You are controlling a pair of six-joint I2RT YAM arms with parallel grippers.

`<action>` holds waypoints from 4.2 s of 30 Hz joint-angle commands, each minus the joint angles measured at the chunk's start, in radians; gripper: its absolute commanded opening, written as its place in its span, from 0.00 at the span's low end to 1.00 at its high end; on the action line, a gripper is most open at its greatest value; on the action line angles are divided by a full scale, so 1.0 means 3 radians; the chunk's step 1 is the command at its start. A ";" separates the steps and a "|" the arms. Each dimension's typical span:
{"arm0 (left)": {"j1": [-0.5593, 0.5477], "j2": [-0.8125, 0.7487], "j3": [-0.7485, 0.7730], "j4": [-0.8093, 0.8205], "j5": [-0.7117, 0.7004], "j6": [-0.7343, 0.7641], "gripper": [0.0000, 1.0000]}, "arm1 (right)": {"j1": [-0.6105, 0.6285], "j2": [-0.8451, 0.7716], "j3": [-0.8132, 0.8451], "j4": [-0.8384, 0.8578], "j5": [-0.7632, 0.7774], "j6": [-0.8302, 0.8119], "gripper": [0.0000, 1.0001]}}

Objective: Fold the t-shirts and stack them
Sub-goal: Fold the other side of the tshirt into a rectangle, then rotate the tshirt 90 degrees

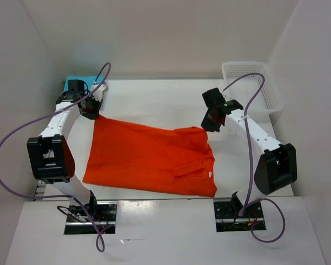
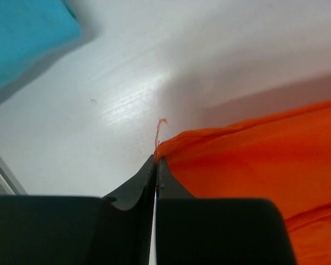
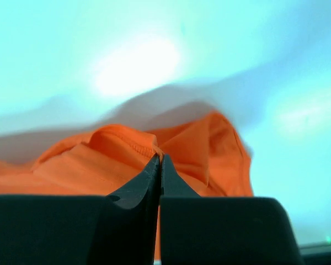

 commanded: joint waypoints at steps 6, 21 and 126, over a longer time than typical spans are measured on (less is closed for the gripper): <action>-0.0005 -0.0197 -0.0321 0.0193 0.0153 -0.0050 0.00 | -0.0033 -0.0306 -0.0190 0.0148 -0.0030 -0.0216 0.00; -0.0005 -0.0540 -0.1099 0.0050 -0.0123 0.0324 0.00 | 0.0585 -0.0931 -0.1295 0.0045 -0.0485 0.0515 0.00; -0.0066 0.0585 -0.0793 0.0572 -0.0190 0.0421 0.53 | 0.1501 -0.1061 -0.2037 -0.0916 -0.0746 0.3108 0.77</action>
